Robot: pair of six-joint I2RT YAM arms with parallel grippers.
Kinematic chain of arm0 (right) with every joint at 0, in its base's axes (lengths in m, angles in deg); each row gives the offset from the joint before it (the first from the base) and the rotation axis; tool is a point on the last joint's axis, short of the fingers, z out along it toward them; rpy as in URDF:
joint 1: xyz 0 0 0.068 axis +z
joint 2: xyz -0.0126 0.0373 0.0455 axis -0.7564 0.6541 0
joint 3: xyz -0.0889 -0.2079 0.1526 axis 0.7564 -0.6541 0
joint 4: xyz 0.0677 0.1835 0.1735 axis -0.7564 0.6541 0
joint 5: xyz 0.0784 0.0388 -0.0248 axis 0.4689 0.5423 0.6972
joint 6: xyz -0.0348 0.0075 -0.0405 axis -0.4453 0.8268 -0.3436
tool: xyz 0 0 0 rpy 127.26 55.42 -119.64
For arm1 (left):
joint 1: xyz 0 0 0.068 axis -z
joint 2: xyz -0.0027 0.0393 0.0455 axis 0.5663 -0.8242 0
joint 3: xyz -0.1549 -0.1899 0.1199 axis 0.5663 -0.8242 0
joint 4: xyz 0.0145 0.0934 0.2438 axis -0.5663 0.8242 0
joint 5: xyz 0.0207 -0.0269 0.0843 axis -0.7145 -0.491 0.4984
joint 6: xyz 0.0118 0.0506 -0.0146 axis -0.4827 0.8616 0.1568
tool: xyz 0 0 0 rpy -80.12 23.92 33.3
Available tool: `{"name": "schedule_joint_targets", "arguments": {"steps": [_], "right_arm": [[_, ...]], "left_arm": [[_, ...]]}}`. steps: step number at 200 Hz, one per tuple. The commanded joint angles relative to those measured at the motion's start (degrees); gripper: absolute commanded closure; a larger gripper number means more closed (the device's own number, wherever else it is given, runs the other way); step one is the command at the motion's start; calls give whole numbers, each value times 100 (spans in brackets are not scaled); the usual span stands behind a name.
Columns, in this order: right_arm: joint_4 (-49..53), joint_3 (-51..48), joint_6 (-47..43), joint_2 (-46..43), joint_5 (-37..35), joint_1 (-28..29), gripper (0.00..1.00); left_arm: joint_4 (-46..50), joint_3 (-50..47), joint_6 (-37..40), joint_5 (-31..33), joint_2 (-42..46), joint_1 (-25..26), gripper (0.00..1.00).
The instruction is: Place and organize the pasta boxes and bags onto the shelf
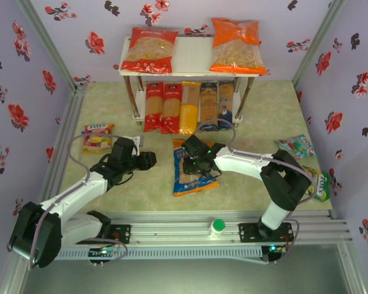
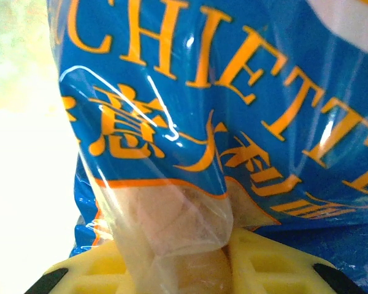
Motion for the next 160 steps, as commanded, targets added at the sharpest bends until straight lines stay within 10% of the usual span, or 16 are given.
{"name": "schedule_joint_targets", "arguments": {"steps": [1,160], "right_arm": [[422,-277,-23,66,-146,-8,100],[661,72,-714,-1895,-1554,107,100]], "left_arm": [[85,156,61,-23,54,-56,61],[139,349,73,45,18,-99,63]]}}
